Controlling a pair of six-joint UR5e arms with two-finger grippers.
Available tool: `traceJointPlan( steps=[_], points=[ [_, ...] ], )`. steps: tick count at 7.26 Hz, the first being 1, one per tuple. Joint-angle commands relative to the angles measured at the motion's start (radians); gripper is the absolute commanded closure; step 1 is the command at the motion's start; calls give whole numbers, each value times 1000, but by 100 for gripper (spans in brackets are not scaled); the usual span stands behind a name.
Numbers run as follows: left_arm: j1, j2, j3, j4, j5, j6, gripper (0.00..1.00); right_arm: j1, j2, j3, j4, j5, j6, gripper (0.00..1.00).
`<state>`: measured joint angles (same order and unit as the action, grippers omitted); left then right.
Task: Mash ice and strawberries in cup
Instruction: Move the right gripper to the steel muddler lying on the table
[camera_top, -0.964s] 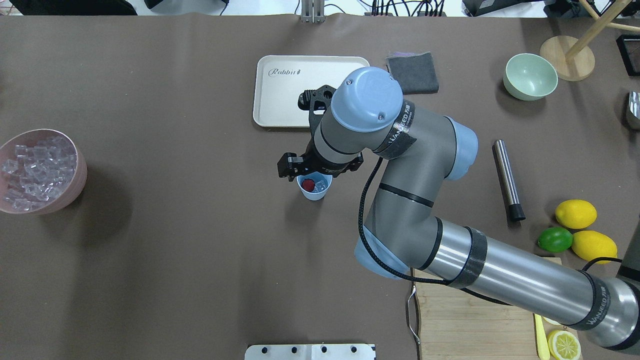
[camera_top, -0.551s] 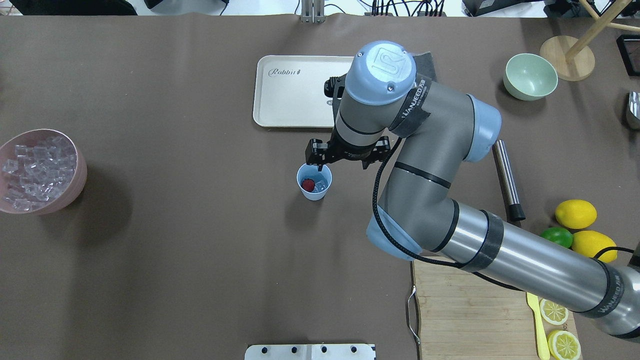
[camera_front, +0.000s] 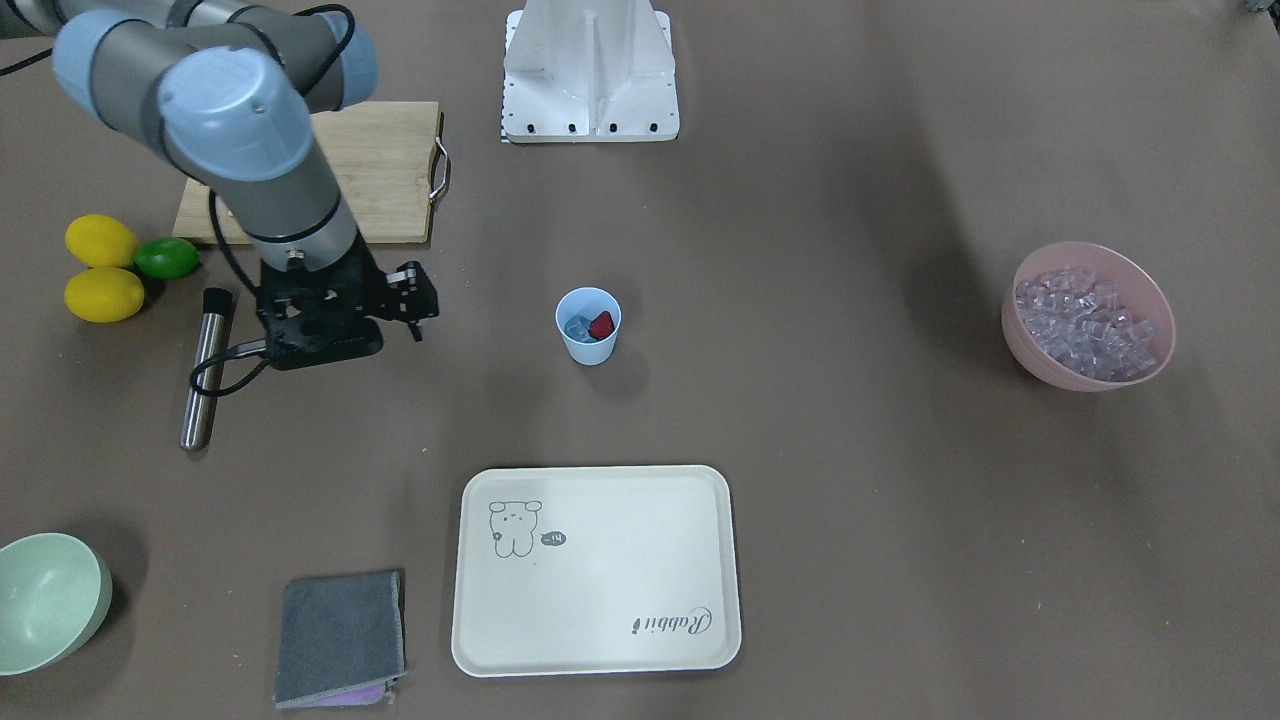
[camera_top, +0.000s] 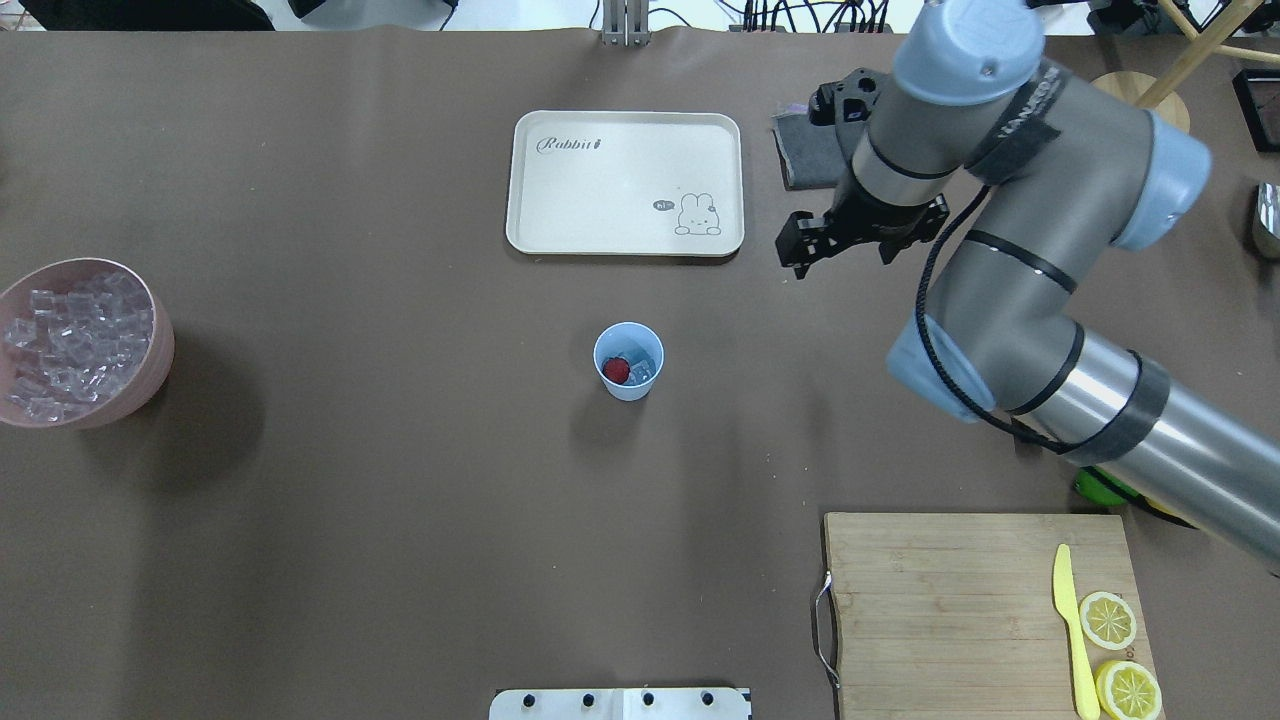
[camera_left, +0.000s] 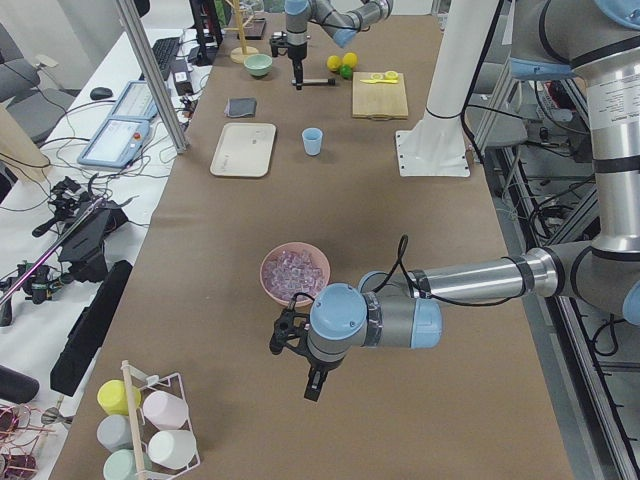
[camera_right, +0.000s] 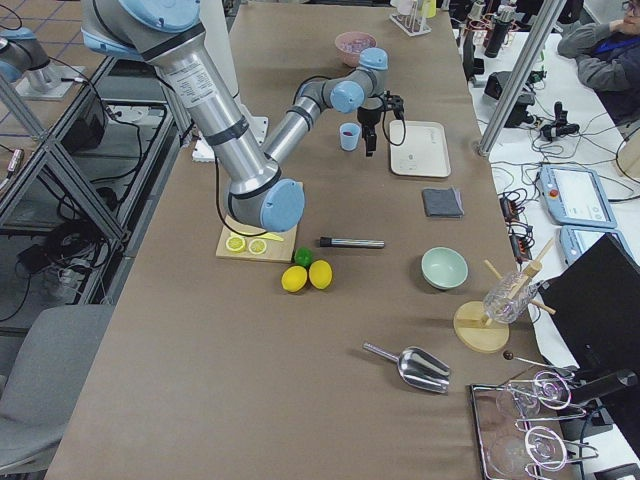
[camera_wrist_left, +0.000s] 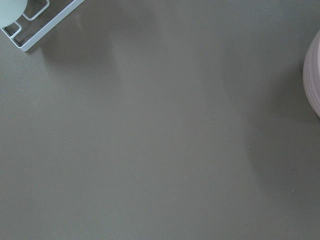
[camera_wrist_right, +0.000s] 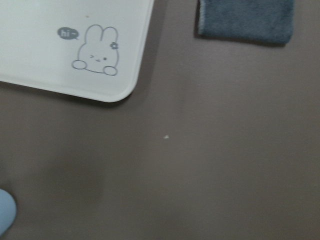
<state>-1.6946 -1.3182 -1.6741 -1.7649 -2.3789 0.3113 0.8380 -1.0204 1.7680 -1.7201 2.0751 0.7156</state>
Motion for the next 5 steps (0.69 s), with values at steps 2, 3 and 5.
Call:
traceJointPlan(
  steps=[2, 3, 5],
  points=[
    [3, 1, -4, 15, 0, -61, 1, 118, -151, 4, 0, 57, -157, 0],
    [6, 0, -3, 15, 0, -80, 1, 116, -171, -8, 0, 54, -156, 0],
    [6, 2, -3, 15, 1, -78, 1, 115, -161, -82, 0, 45, -154, 0]
  ],
)
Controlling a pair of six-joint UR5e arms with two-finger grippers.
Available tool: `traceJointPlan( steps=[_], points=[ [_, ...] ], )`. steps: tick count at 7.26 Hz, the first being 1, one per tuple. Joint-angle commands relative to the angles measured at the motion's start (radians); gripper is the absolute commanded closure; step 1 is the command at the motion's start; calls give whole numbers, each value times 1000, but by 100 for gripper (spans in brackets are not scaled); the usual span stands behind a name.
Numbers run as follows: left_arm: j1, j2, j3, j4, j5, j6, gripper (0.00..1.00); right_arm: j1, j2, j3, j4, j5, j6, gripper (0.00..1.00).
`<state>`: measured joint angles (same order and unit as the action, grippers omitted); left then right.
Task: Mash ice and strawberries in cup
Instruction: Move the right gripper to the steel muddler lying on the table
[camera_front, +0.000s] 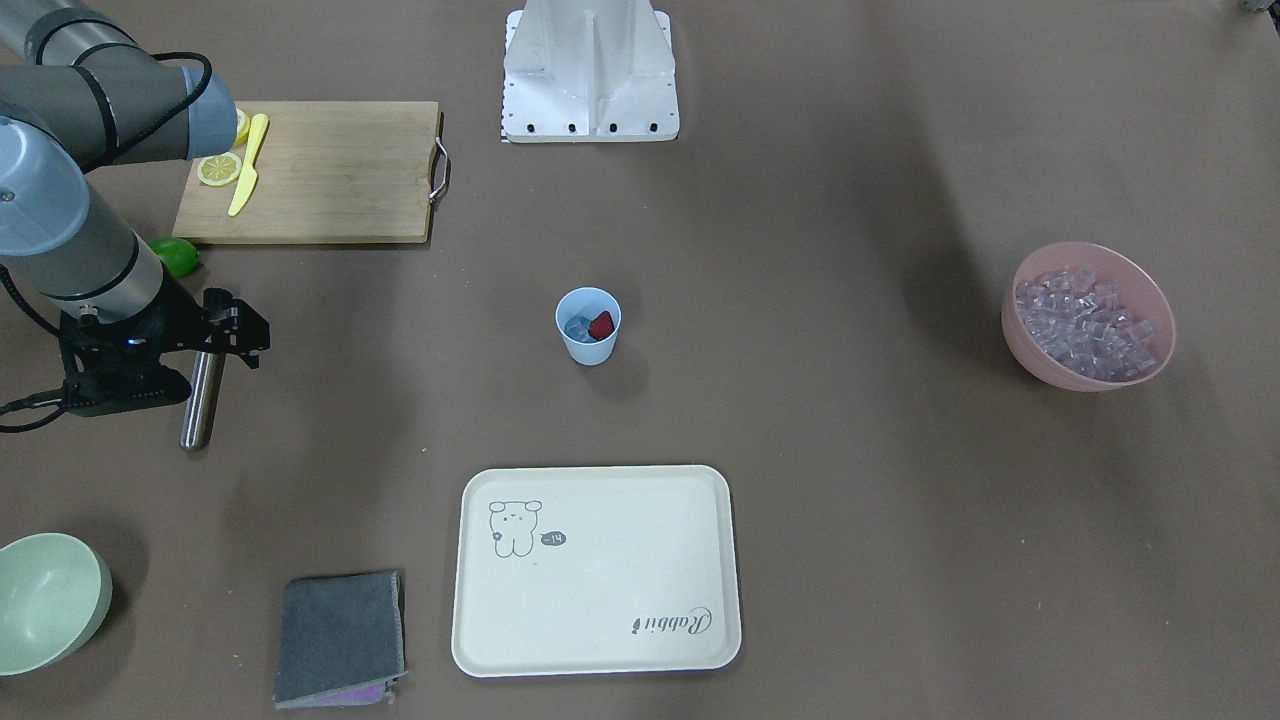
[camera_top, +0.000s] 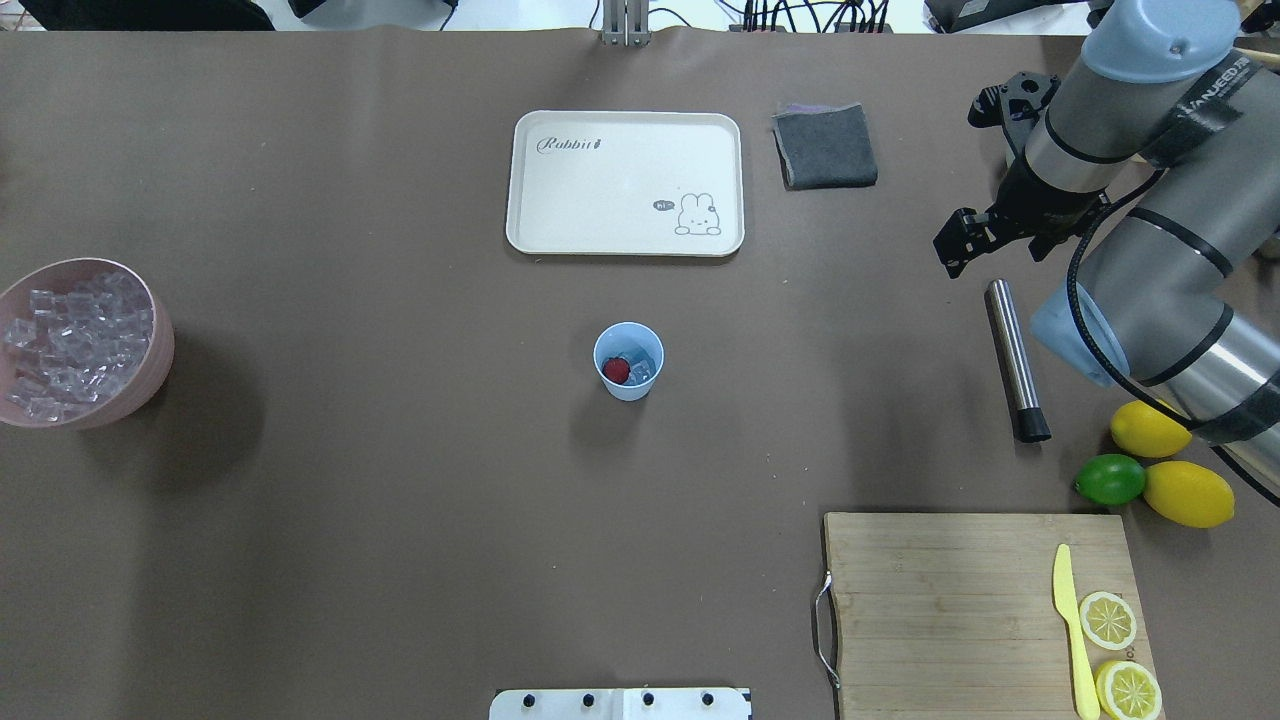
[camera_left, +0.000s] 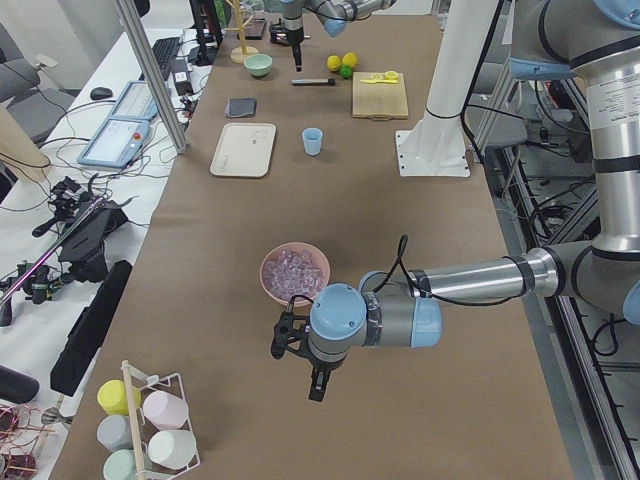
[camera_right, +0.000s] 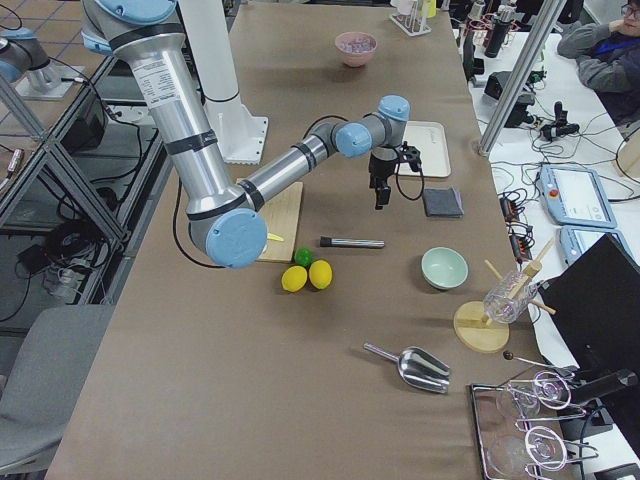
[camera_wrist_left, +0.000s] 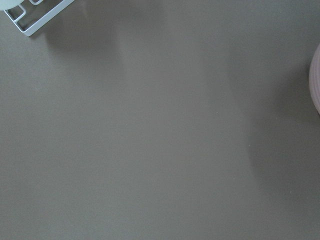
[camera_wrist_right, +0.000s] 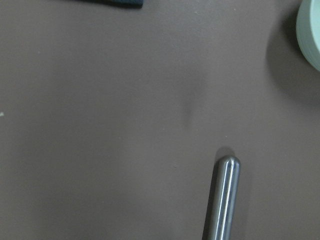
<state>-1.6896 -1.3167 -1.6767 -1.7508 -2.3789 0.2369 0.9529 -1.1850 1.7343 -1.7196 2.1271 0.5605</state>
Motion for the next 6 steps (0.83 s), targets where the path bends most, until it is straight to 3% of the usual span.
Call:
traceJointPlan(
  steps=[1, 3, 6],
  points=[
    [1, 2, 0, -2, 1, -4, 1, 10, -2, -91, 6, -4, -20, 0],
    [1, 4, -2, -10, 0, 2, 1, 26, -8, -195, 119, 7, -31, 0],
    [1, 5, 5, -9, 3, -1, 1, 39, -13, -245, 135, 94, 11, 0]
  ],
)
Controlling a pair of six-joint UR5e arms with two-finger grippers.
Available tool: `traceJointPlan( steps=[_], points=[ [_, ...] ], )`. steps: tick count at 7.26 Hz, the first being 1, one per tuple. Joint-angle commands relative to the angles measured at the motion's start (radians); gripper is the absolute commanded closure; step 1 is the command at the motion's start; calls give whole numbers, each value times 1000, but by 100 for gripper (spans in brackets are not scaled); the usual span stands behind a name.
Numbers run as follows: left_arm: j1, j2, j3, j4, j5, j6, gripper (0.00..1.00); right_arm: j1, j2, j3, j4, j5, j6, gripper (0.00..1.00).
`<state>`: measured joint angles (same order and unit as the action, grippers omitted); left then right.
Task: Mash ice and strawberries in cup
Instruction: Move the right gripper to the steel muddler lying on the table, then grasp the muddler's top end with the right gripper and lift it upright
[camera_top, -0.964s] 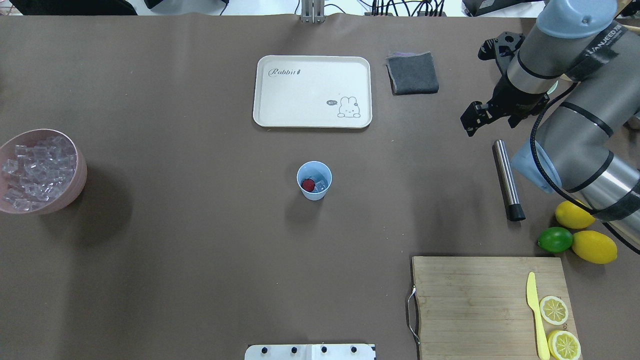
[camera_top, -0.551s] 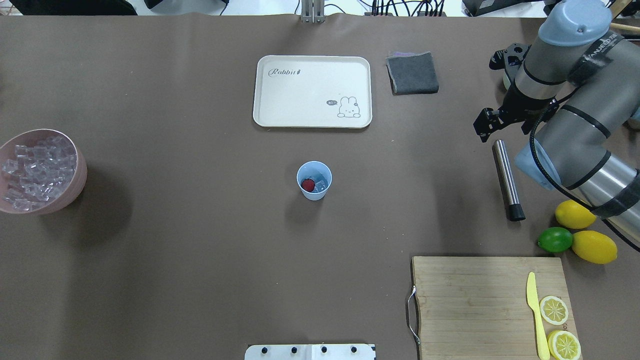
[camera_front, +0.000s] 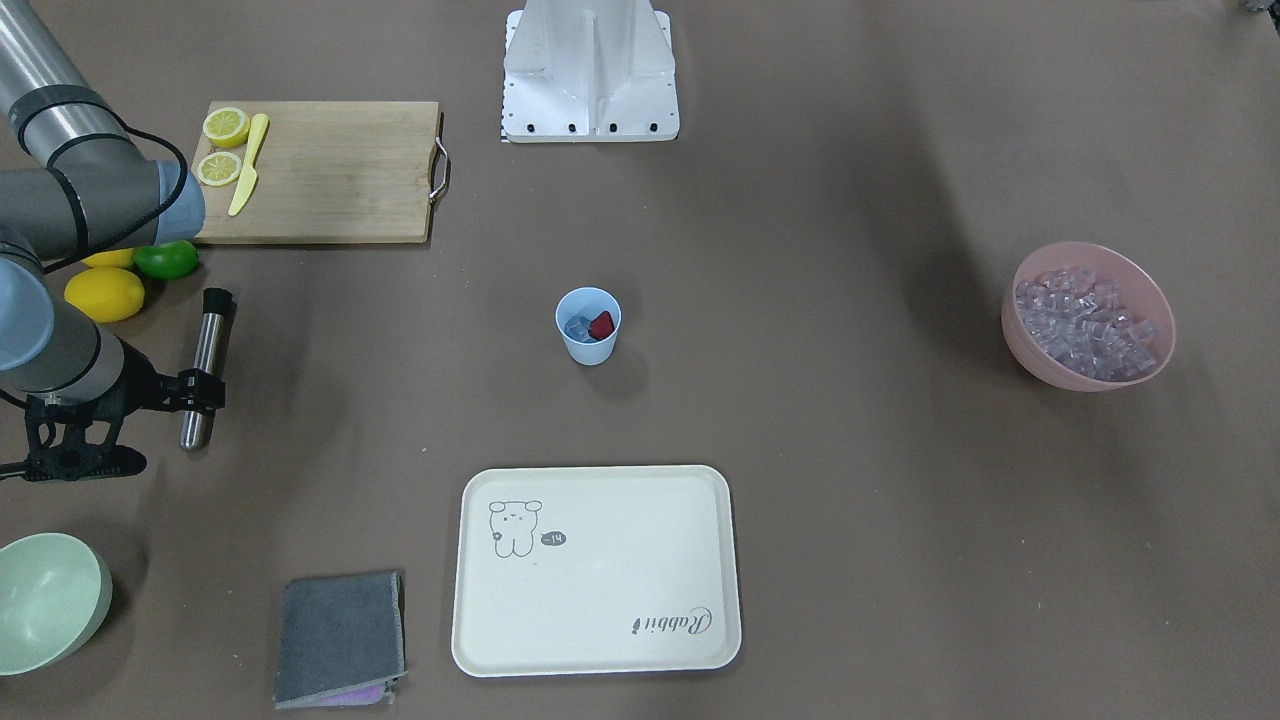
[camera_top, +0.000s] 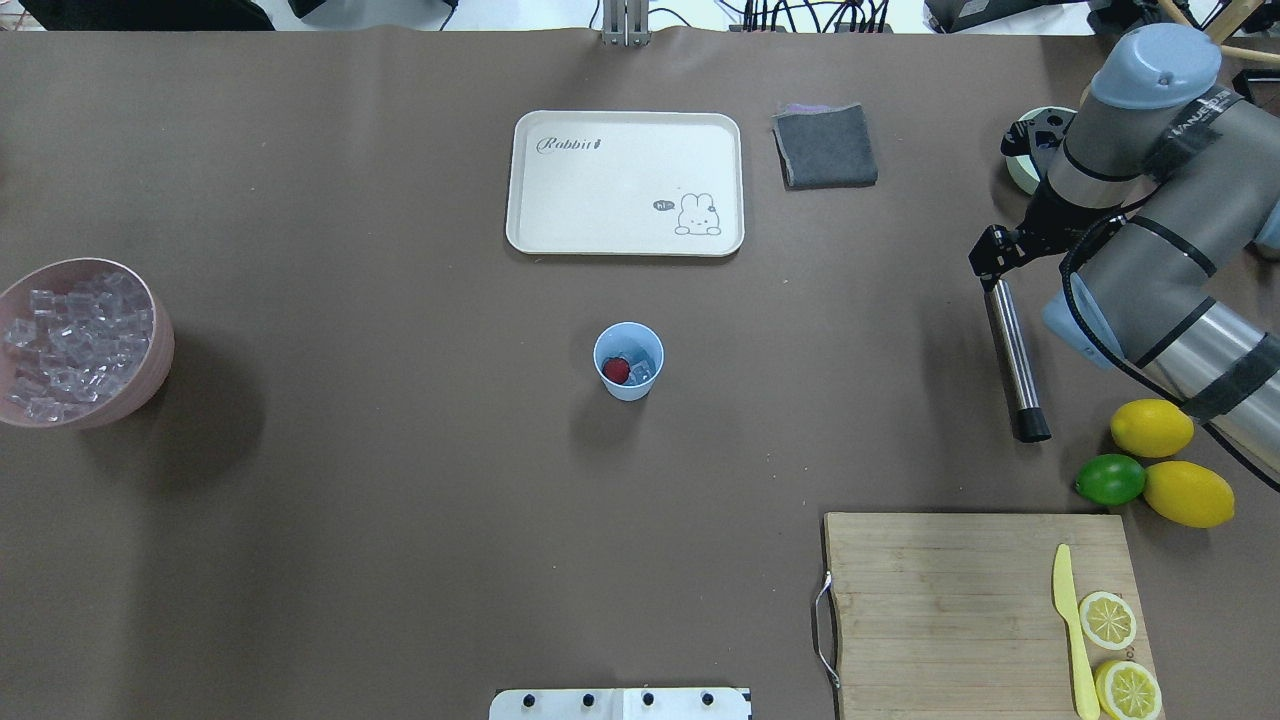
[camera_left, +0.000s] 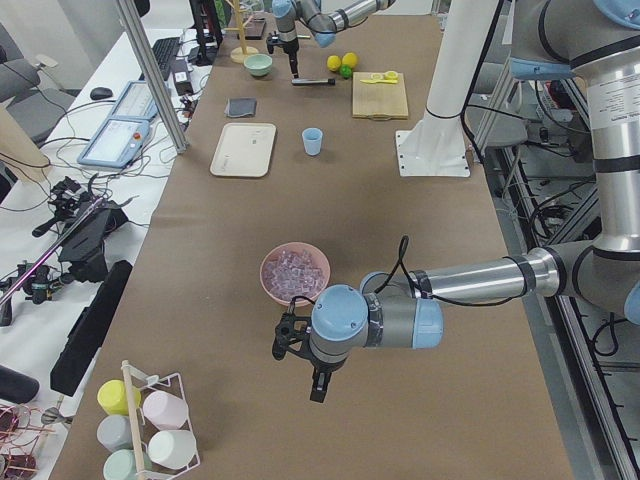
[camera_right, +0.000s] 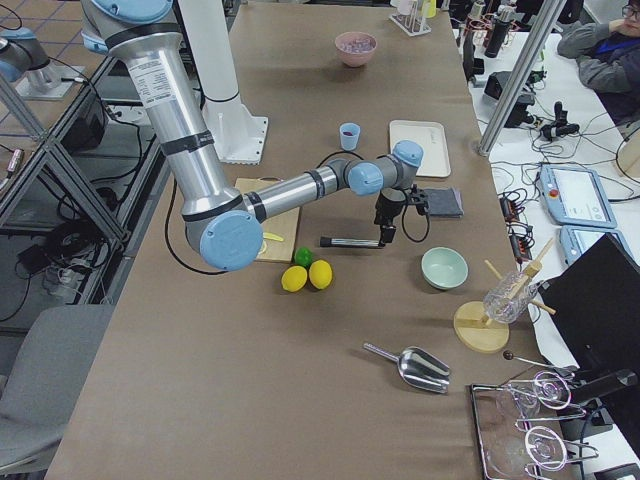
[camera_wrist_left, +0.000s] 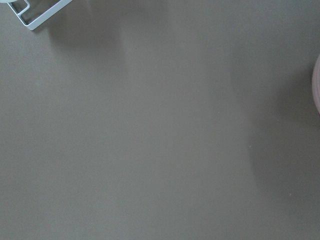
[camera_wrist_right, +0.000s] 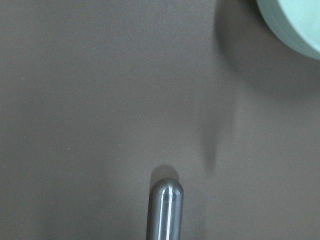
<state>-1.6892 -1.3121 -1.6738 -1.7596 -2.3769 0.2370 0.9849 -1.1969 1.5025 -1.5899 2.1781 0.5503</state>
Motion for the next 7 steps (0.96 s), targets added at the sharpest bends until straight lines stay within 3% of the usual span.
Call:
traceJointPlan(
  steps=[1, 7],
  points=[
    [-1, 2, 3, 0, 1, -1, 1, 6, 0, -18, 8, 48, 58, 2],
    [0, 2, 20, -1, -1, 2, 1, -15, -27, -57, 94, 66, 150, 10]
  ],
)
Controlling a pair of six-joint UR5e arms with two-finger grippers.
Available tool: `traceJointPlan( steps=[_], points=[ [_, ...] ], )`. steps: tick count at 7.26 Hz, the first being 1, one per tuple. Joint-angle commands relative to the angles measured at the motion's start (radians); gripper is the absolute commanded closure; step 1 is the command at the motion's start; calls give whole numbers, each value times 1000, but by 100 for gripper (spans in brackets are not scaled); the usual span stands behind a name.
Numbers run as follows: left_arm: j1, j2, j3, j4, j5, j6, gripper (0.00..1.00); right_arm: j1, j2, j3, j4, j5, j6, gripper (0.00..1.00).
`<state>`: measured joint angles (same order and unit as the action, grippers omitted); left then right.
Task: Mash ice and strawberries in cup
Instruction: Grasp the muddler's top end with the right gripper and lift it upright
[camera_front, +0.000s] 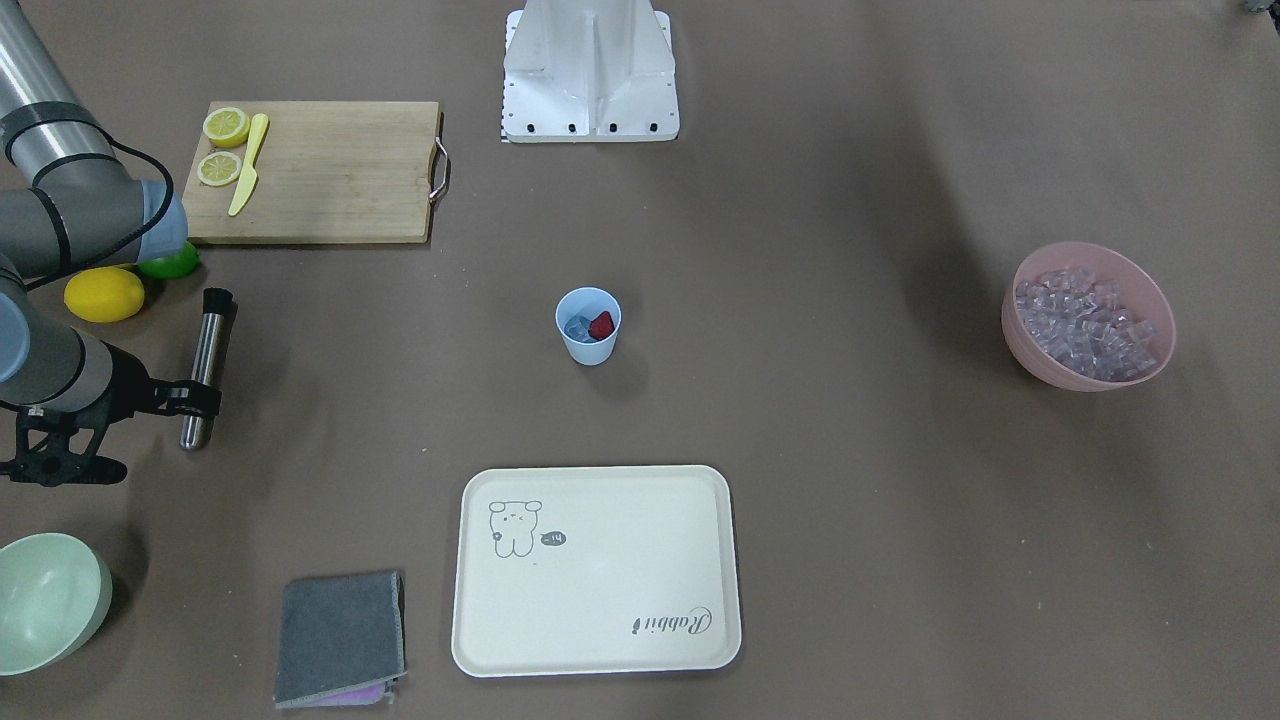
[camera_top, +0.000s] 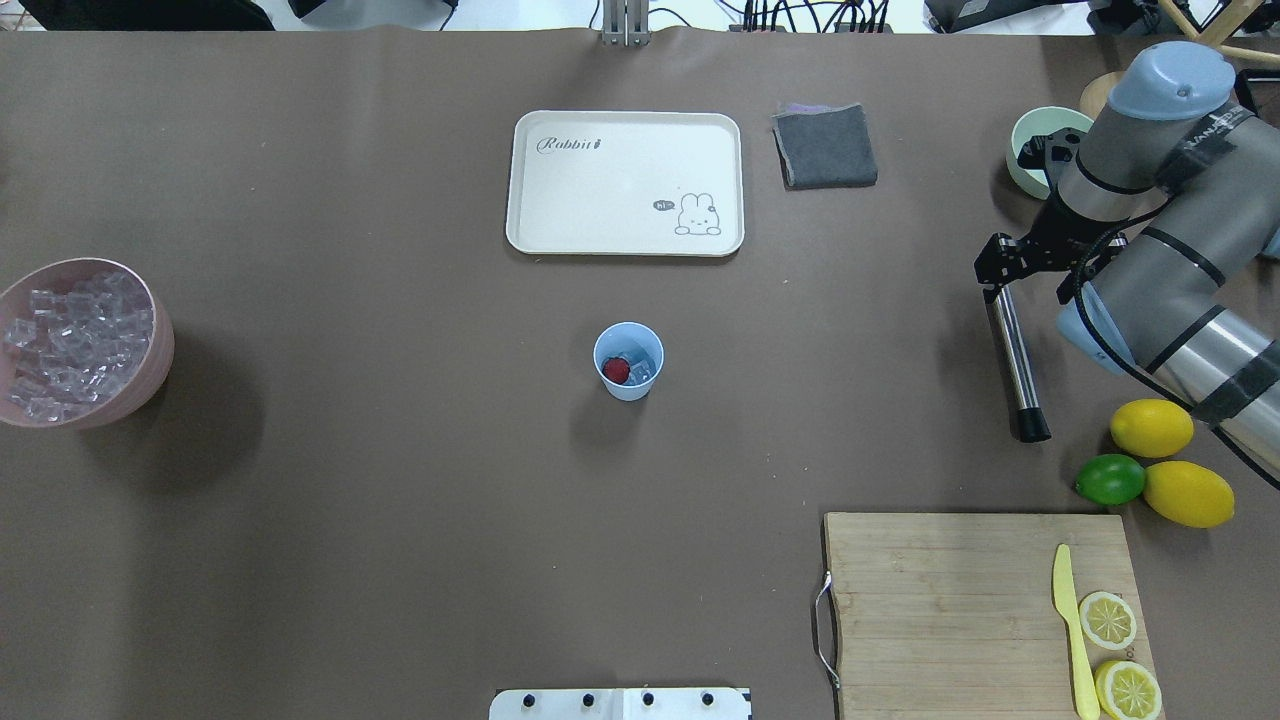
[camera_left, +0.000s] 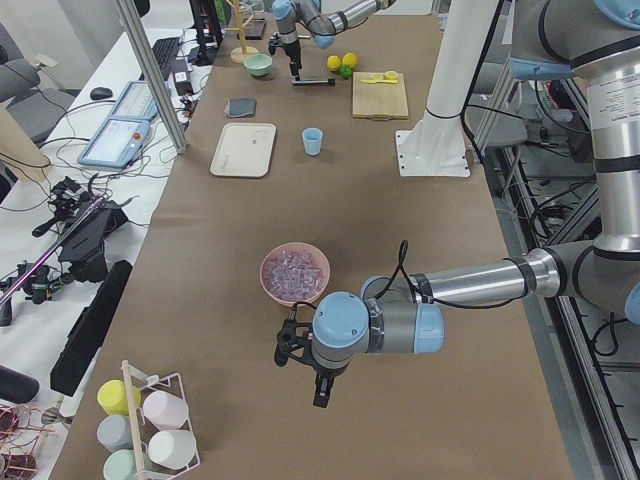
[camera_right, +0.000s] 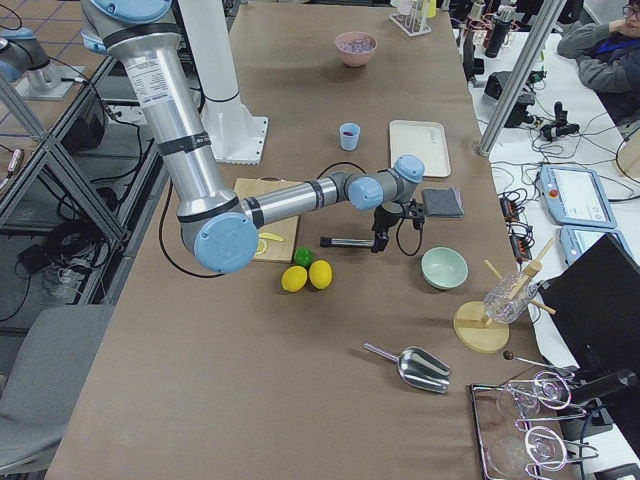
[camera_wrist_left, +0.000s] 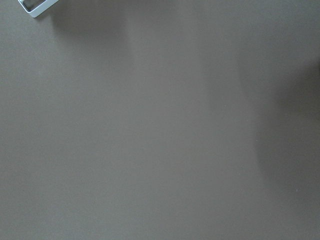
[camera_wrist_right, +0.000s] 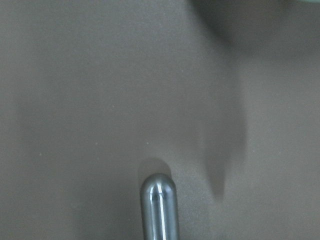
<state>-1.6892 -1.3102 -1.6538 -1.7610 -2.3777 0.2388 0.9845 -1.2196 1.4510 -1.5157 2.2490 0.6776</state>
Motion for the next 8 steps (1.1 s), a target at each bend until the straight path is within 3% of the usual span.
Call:
traceJointPlan(
  steps=[1, 3, 7, 8],
  points=[
    [0, 0, 0, 0, 0, 1, 1, -35, -6, -6, 44, -9, 43, 12],
    [0, 0, 2, 0, 0, -1, 1, -46, -6, -4, 46, -11, 45, 25],
    [0, 0, 8, -3, 0, 2, 1, -47, -43, -3, 132, -8, 48, 32],
    [0, -1, 8, -3, 0, 1, 1, -47, -43, -3, 132, -8, 48, 43]
  ],
)
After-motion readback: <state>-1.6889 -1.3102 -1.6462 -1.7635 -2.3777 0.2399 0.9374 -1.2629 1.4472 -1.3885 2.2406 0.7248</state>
